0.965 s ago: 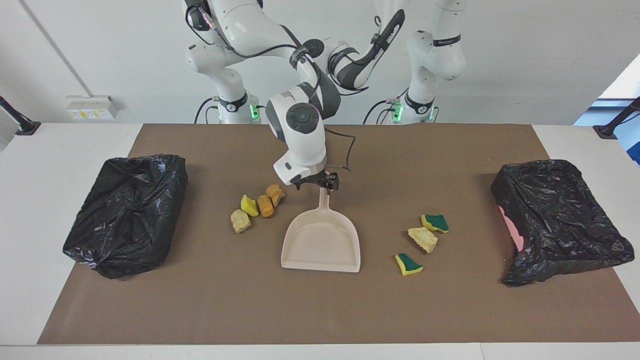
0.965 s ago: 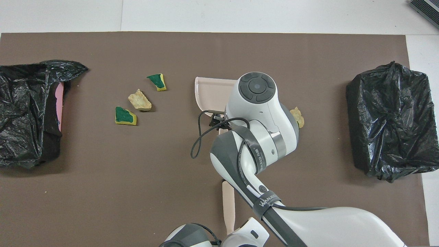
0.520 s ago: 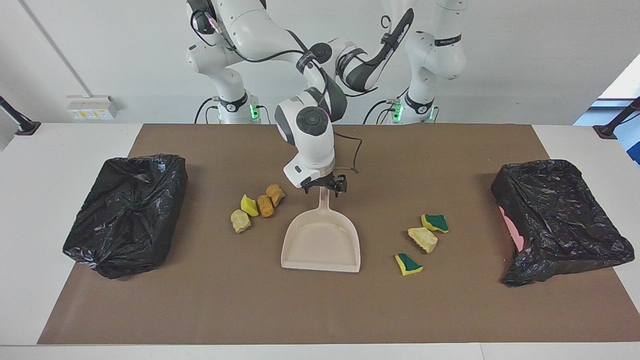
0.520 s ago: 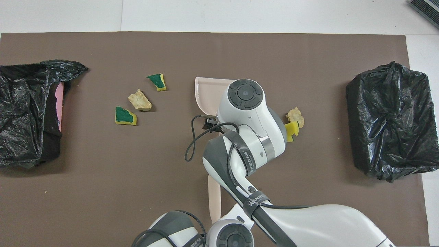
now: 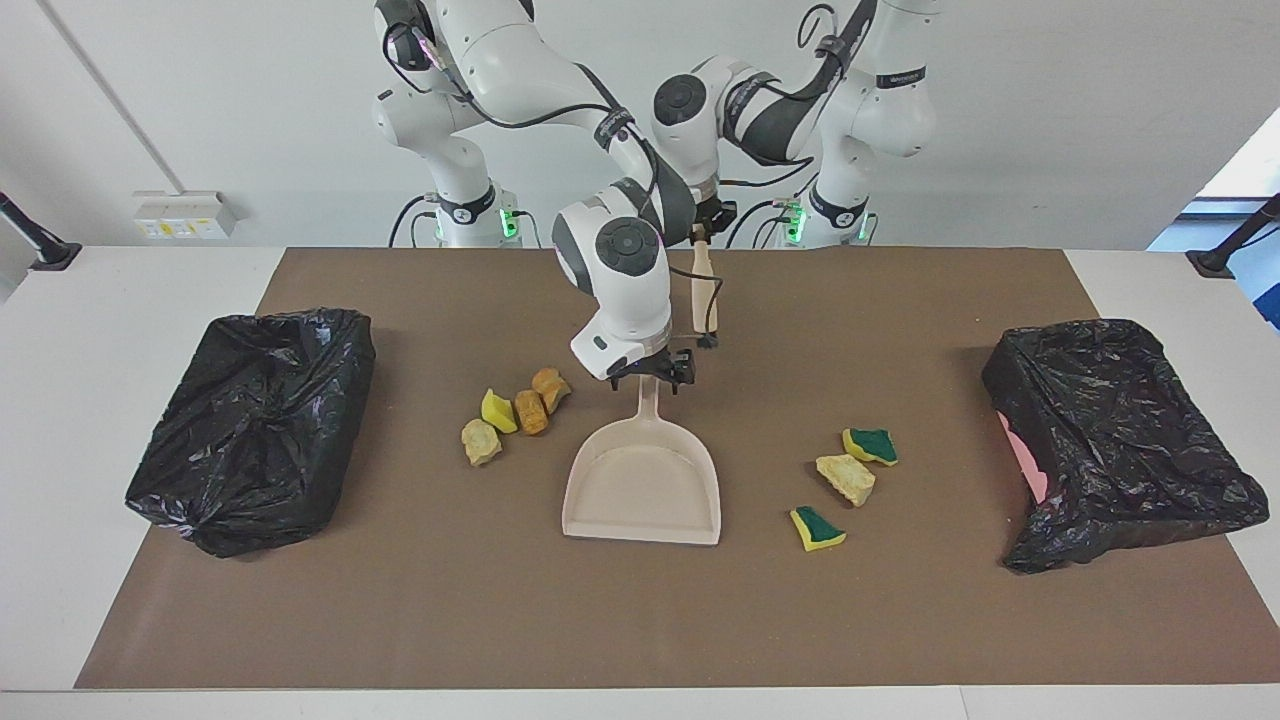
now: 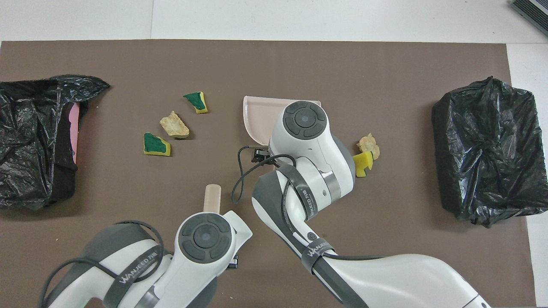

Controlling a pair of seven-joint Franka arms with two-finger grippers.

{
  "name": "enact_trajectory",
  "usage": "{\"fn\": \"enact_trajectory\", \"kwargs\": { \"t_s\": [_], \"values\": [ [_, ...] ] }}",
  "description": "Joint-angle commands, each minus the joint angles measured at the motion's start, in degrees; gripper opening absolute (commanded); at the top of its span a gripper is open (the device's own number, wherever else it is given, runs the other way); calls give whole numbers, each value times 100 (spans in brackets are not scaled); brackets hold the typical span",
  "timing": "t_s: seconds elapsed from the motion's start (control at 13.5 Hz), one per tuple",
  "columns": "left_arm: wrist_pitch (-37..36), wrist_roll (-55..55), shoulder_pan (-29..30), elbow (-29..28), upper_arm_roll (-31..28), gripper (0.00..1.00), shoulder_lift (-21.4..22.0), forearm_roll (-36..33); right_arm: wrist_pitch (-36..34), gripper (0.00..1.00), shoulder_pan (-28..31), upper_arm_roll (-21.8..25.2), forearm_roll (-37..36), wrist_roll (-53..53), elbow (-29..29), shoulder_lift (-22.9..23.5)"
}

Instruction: Sweep and dump trash in bin

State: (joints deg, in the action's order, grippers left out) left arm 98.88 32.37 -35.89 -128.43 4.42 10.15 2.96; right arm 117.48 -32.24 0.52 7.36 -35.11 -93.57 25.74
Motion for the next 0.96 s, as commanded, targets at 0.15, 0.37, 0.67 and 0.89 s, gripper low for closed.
{"fn": "enact_trajectory", "kwargs": {
  "t_s": [0.15,0.37,0.67,0.89],
  "values": [
    [77,-1029,1204,134,24,0,84,-103,92,28,-28,-8,20,154,-232,-52],
    [552,-2013,2040,151,24,0,-74,-103,-102,20,-98,-17,20,136,-223,-69],
    [895,-2656,2595,370,24,0,-398,-147,-296,0,-63,-17,55,1678,-144,-139],
    [827,-2657,2928,982,24,0,-1021,-252,-619,0,155,35,-32,3821,-187,-560]
  ]
}}
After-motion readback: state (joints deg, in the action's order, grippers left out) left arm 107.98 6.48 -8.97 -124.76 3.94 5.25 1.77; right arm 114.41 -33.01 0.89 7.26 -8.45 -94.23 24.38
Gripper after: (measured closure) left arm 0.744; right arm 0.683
